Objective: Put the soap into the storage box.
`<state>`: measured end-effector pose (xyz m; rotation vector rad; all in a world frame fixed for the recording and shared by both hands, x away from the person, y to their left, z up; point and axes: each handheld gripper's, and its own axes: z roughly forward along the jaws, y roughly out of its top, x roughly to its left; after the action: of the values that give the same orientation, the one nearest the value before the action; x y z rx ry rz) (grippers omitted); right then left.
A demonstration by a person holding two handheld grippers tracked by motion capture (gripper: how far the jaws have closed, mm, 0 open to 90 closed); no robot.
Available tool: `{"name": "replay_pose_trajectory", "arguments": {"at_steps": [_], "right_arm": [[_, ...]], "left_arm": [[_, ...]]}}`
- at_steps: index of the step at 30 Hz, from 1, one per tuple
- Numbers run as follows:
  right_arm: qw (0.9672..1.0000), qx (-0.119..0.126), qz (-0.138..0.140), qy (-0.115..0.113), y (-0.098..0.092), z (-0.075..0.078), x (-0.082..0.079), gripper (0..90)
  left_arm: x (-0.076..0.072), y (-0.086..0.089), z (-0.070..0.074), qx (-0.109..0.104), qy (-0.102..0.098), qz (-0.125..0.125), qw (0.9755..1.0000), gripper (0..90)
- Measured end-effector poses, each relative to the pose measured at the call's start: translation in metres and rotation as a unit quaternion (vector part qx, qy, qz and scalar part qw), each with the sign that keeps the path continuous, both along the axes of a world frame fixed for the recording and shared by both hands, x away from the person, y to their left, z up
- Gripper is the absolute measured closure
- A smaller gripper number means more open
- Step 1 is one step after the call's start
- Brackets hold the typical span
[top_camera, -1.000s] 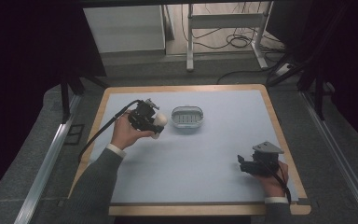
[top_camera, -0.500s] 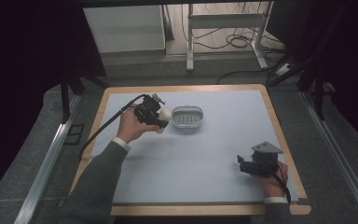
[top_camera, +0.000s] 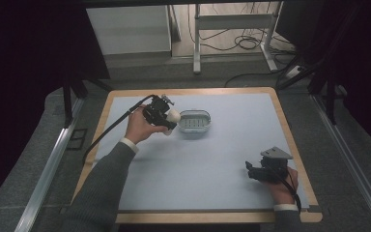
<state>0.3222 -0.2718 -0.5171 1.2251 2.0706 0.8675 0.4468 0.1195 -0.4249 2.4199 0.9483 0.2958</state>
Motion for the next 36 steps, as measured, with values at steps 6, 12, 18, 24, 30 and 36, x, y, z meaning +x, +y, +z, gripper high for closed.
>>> {"name": "replay_pose_trajectory", "arguments": {"at_steps": [6,12,18,24,30,36], "right_arm": [[1.0000,-0.001,0.001,0.003,0.000,-0.001,0.000,11.3],[1.0000,-0.001,0.000,0.002,0.000,-0.001,0.000,11.3],[1.0000,0.001,-0.001,0.001,-0.002,-0.001,0.000,11.3],[1.0000,0.001,0.000,0.003,-0.001,-0.002,0.000,11.3],[1.0000,-0.001,0.000,0.004,0.000,-0.002,0.000,11.3],[1.0000,-0.001,-0.001,0.005,-0.001,-0.003,-0.001,11.3]], "left_arm": [[0.008,-0.010,0.003,0.008,-0.004,-0.016,0.9998,49.7],[0.018,-0.022,0.005,0.013,-0.006,-0.034,0.9993,49.7],[0.028,-0.031,0.007,0.023,-0.012,-0.052,0.9983,49.7],[0.037,-0.043,0.007,0.043,-0.012,-0.071,0.9965,49.7],[0.046,-0.053,0.006,0.054,-0.008,-0.080,0.9953,49.7],[0.053,-0.059,0.005,0.044,0.000,-0.089,0.9950,49.7]]}}
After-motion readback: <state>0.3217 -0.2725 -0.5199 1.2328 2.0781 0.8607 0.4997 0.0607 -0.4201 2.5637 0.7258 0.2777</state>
